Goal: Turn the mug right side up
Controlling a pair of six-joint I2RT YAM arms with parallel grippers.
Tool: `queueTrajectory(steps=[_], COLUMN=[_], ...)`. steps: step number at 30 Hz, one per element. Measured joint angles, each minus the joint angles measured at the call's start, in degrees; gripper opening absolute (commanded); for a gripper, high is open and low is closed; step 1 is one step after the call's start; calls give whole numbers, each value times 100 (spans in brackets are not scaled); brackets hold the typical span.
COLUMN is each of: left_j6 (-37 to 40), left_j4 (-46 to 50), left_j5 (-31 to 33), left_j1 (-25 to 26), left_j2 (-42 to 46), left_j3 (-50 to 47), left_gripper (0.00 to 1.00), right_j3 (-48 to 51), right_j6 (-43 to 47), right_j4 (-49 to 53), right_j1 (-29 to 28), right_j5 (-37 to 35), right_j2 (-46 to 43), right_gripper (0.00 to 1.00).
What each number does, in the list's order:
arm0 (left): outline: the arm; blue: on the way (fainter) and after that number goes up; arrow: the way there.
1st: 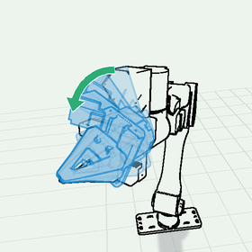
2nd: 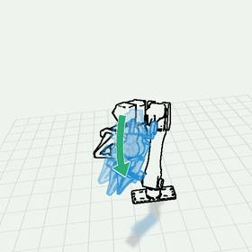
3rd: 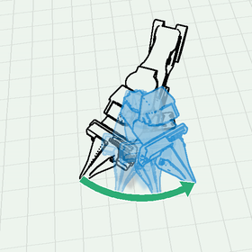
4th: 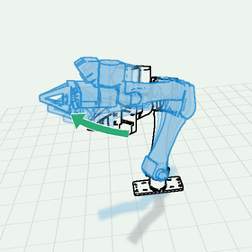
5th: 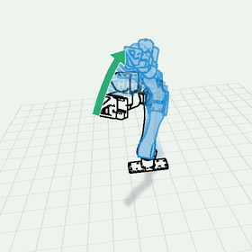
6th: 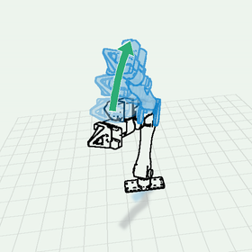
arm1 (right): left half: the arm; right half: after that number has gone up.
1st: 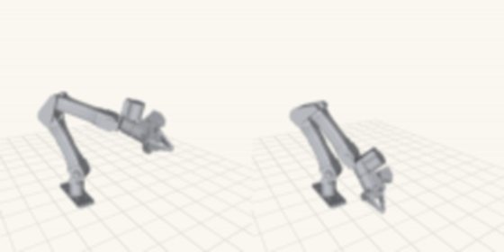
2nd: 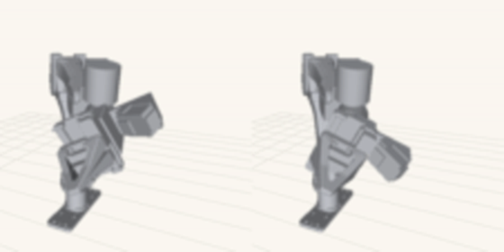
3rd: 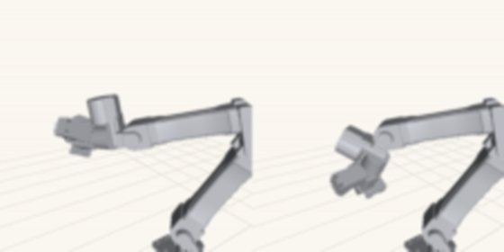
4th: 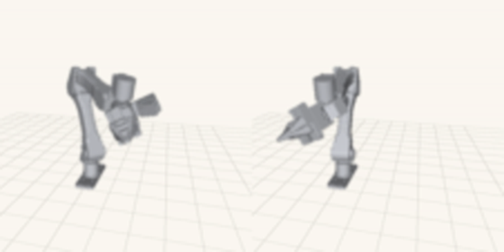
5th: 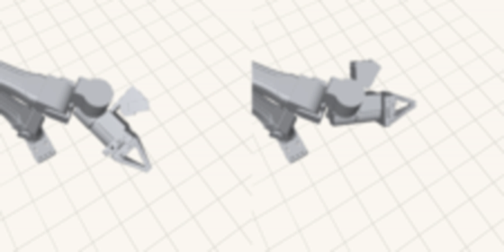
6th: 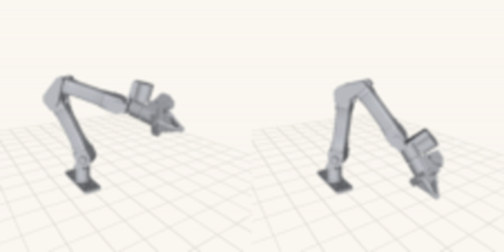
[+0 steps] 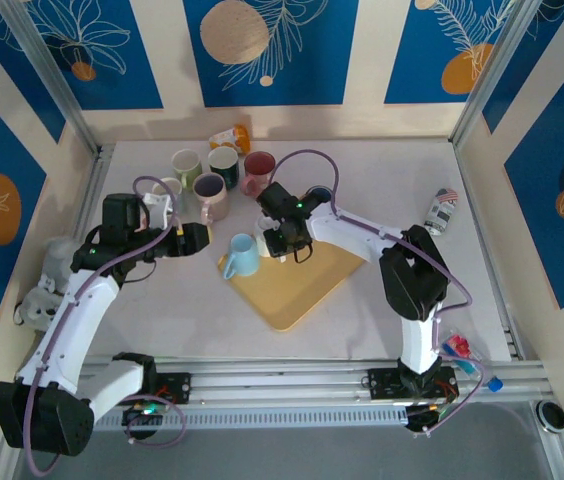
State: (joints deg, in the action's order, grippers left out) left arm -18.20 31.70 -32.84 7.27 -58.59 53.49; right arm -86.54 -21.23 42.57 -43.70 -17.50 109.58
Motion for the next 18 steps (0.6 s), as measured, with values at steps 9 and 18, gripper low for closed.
queueTrajectory(steps=[9, 18], left_j6=[-402, -446], left_j4=[-302, -345], left_j5=[-127, -166], left_j1=[2, 0], left_j2=[4, 4], left_j3=[-188, -197], left_gripper=[73, 73], right_j3=[-192, -240], right_j6=[105, 133], right_j4=[-125, -131], right_j1=[22, 22], right_j5=[-13, -11], right_j2=[267, 472], right_gripper=[32, 32])
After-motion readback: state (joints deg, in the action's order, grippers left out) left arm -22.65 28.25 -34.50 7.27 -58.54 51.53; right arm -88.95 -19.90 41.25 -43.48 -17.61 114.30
